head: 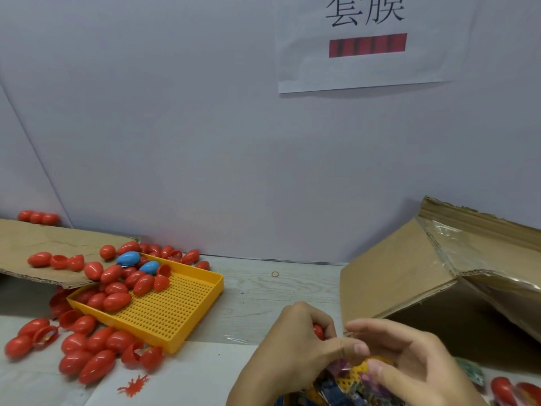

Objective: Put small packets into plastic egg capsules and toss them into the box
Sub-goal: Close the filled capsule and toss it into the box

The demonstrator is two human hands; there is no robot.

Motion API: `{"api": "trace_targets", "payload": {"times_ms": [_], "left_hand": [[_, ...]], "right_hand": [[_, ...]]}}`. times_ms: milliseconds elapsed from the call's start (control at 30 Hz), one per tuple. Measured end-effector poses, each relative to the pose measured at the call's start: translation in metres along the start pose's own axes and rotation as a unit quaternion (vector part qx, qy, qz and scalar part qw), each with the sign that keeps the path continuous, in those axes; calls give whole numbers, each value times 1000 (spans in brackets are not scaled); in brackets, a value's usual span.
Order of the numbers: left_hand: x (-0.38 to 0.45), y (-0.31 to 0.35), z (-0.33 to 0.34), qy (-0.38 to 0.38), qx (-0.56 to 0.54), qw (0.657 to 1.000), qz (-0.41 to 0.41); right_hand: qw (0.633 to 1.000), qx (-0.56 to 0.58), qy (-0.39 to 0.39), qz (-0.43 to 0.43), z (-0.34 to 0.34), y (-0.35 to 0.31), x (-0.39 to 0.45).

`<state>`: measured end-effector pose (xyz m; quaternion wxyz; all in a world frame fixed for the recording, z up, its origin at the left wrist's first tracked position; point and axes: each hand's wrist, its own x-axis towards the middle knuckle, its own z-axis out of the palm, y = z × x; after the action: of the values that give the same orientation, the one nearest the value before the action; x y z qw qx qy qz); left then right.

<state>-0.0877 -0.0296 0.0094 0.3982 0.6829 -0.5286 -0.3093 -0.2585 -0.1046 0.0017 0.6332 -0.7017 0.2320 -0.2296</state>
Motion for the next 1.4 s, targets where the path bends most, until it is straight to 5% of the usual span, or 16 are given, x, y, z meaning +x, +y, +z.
{"api": "trace_targets", "payload": {"times_ms": [300,567,933,1400], "left_hand": [[3,4,7,26,-13,1000,9],[2,3,4,25,-68,997,13],[1,3,5,-16,-93,995,36],[3,2,12,53,-55,995,71]], "right_hand": [[1000,4,26,0,-1,6,7],[965,230,113,-60,-8,16,13],[955,264,115,-67,-4,13,14],[966,235,110,21,-6,10,12]]}}
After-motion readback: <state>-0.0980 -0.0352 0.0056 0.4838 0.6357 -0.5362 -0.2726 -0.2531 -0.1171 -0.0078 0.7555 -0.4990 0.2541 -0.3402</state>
